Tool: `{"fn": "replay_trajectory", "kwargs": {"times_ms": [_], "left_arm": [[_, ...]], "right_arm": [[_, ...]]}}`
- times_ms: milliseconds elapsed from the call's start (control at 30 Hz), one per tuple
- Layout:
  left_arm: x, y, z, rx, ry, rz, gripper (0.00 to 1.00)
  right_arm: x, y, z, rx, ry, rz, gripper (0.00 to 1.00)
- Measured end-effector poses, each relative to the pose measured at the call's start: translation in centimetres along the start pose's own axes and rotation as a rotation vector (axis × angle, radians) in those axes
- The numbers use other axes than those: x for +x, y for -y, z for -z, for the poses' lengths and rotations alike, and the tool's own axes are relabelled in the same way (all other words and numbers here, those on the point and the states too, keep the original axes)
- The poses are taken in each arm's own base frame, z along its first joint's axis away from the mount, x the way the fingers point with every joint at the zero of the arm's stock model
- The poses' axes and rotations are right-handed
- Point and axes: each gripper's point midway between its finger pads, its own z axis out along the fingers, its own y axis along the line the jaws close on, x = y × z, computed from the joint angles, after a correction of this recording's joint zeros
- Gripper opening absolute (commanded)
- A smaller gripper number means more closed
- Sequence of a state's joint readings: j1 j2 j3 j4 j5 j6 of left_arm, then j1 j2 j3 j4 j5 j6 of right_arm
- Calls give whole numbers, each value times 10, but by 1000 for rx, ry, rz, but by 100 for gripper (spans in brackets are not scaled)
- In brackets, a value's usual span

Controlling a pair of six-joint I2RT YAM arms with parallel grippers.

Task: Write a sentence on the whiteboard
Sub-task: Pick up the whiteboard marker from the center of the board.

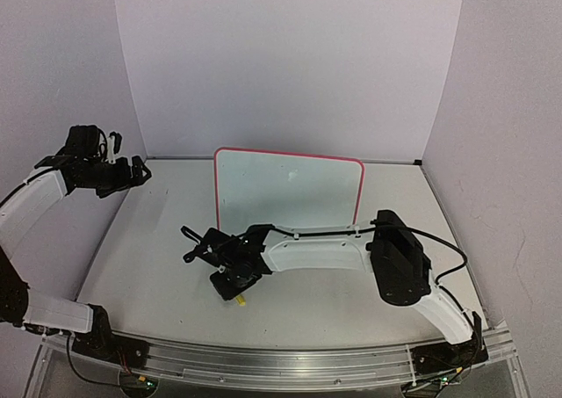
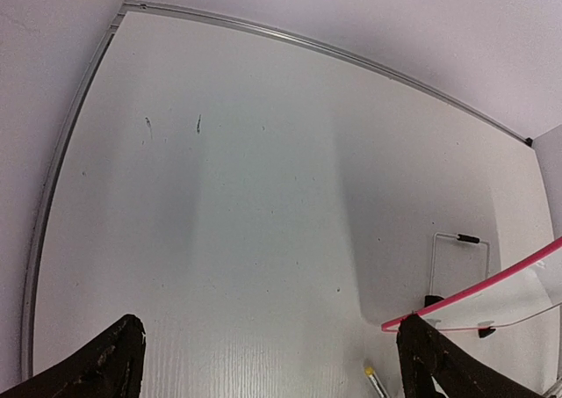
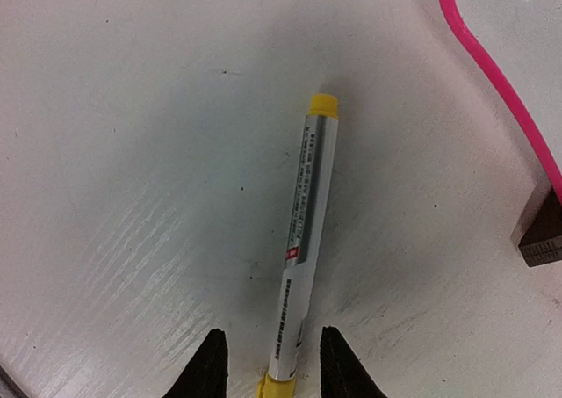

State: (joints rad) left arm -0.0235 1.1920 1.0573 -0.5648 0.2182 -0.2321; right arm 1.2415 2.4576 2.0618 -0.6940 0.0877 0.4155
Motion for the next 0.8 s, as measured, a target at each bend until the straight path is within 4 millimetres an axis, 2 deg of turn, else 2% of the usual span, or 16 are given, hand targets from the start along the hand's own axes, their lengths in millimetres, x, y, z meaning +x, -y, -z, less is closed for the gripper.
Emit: {"fn": "replay_trajectory", "kwargs": {"times_ms": [167,267,400,533,600,667,800], "left_arm": [[3,2,-3,17,-13,2,99],[3,3,-3,24,-12,2,99],[4,8,-4,35,-14,-3,99],[4,27,0,84,13,-11,99],[6,41,6,127,38,-19,99],[10,61,15,185,66,-42,99],[20,109,34,345,112,-95,99]], "right_arm": [[1,0,-7,9,-10,5,17],[-1,0,-8,11,-6,-2,0],[-5,3,-9,34,10,-27,0],[-11,16,-3,103,50,-59,0],[-20,24,11,134,97,-77,0],[-36,30,38,145,174,-102,0],[-88,35,125,88,423,-192,0]]}}
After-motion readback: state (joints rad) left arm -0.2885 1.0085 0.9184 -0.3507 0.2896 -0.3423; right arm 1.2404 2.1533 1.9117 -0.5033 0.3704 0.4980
